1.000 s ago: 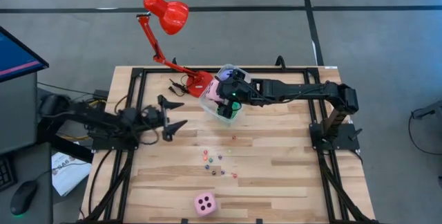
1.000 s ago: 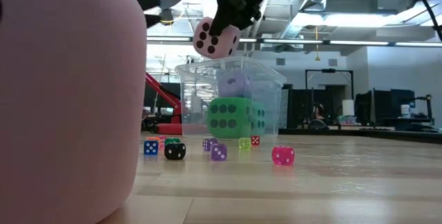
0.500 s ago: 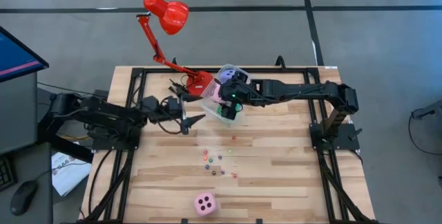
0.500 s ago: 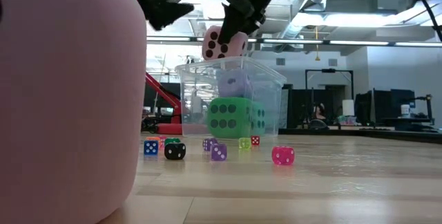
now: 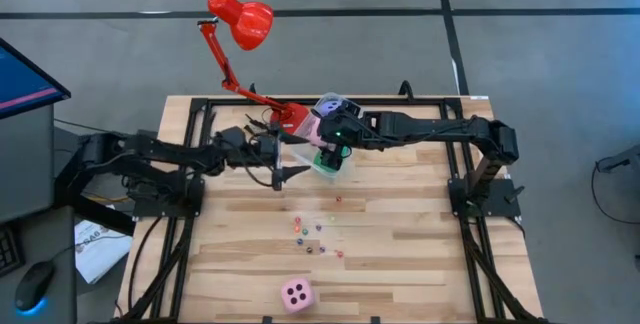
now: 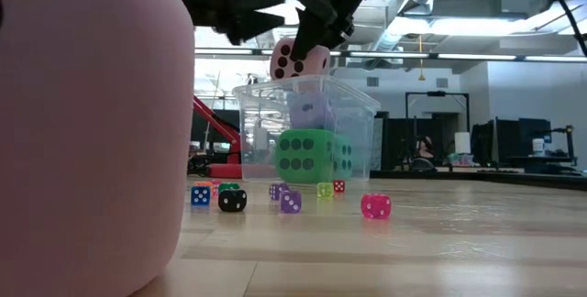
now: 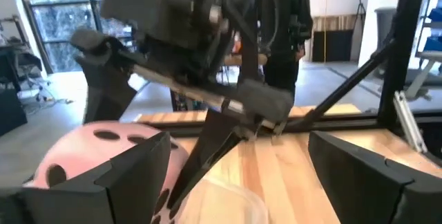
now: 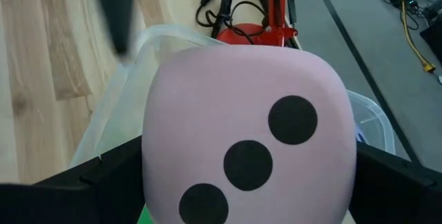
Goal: Pick & Place Dice
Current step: Put the right pink dice into the transparent bin
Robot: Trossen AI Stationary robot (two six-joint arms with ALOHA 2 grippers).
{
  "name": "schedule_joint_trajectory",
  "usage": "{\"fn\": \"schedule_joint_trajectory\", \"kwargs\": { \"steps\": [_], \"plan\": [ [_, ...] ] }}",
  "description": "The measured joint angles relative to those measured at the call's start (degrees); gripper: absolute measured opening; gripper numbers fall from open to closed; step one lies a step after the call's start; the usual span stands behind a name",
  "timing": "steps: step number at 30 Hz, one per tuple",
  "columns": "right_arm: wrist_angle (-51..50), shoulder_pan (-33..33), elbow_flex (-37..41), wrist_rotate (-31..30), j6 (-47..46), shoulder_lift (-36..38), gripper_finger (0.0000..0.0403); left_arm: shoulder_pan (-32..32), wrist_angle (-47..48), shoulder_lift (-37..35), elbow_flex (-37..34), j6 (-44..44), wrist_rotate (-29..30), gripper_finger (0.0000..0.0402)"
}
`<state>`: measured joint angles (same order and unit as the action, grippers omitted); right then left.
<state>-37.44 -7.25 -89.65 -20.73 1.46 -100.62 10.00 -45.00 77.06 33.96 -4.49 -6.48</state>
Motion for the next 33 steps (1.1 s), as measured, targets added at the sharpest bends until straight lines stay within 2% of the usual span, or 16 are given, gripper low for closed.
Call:
{"fn": "schedule_joint_trajectory", "kwargs": {
  "steps": [8,19,33],
  "plan": [
    [-2.56,0.04,0.02,0.2,0.23,0.04,0.0383,1.52,0.29,4.92,3.88,-0.1,-0.62,0.0333],
    [1.34,0.49,1.14,3.85,8.74,-0.04,0.0383,1.62,3.53,4.66,3.97,0.71,0.02,0.0333],
    [2.72,0.37,1.25,3.94,11.2,-0.15,0.0383,1.66,6.11,4.57,4.06,1.75,0.09,0.0333]
  ]
}}
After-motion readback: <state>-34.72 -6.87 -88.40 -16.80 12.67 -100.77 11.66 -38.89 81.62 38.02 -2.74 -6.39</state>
